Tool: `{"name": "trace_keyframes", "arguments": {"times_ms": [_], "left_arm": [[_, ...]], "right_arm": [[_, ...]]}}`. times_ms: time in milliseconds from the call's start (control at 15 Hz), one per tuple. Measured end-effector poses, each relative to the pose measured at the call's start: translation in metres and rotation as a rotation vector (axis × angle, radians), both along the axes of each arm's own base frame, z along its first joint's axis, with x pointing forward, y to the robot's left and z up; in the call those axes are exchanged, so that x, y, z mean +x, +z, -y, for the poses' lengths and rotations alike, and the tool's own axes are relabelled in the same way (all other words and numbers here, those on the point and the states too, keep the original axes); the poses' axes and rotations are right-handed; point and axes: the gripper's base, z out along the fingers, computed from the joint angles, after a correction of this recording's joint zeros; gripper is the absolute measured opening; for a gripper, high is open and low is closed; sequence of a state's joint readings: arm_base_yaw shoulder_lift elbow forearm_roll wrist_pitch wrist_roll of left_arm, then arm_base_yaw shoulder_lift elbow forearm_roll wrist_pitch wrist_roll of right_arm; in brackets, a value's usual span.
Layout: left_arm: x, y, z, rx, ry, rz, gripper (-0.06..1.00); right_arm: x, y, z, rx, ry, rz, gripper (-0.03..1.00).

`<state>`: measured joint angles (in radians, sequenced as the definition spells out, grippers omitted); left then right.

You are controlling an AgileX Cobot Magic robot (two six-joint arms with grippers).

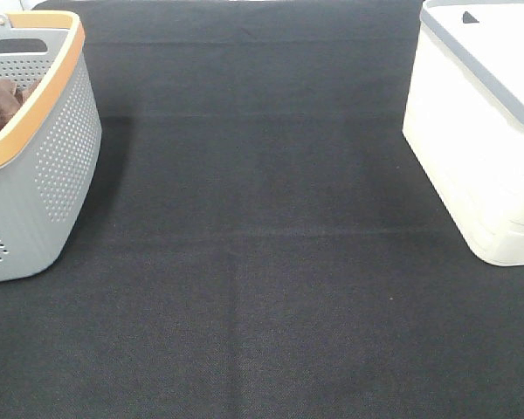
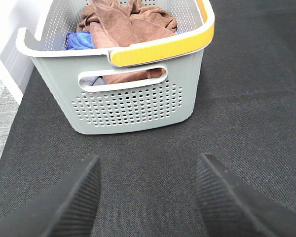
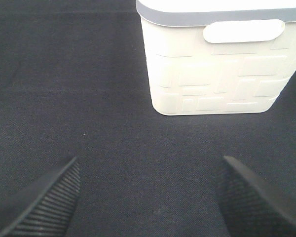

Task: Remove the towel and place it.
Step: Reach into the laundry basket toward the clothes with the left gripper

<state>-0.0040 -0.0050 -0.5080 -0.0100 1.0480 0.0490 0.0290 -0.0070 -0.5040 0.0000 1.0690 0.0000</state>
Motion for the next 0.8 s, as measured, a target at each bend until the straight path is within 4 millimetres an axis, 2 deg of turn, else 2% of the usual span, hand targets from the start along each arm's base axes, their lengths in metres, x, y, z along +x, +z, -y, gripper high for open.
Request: {"name": "trace_keyframes", "arguments": {"times_ms": [267,467,533,600,800], "left_arm": [[0.000,0.004,0.000,0.000,0.000,0.032,0.56],[0.016,0.024,-0.001,-0.013,0.014,0.165,0.56],[0.027,0.030,-0.001,-0.028,0.028,0.196,0.56],[0.048,0.040,-0.003,-0.065,0.056,0.233,0.56],[0.097,0.056,-0.004,-0.086,0.078,0.193,0.56]], "right_arm": [[0.000,0.000,0.000,0.000,0.000,0.000,0.72],[0.000,0.000,0.000,0.000,0.000,0.000,0.72],[0.000,0.000,0.000,0.000,0.000,0.000,0.72],[0.000,0.000,0.000,0.000,0.000,0.000,0.72],[0.000,0.000,0.000,0.000,0.000,0.000,0.72]]}}
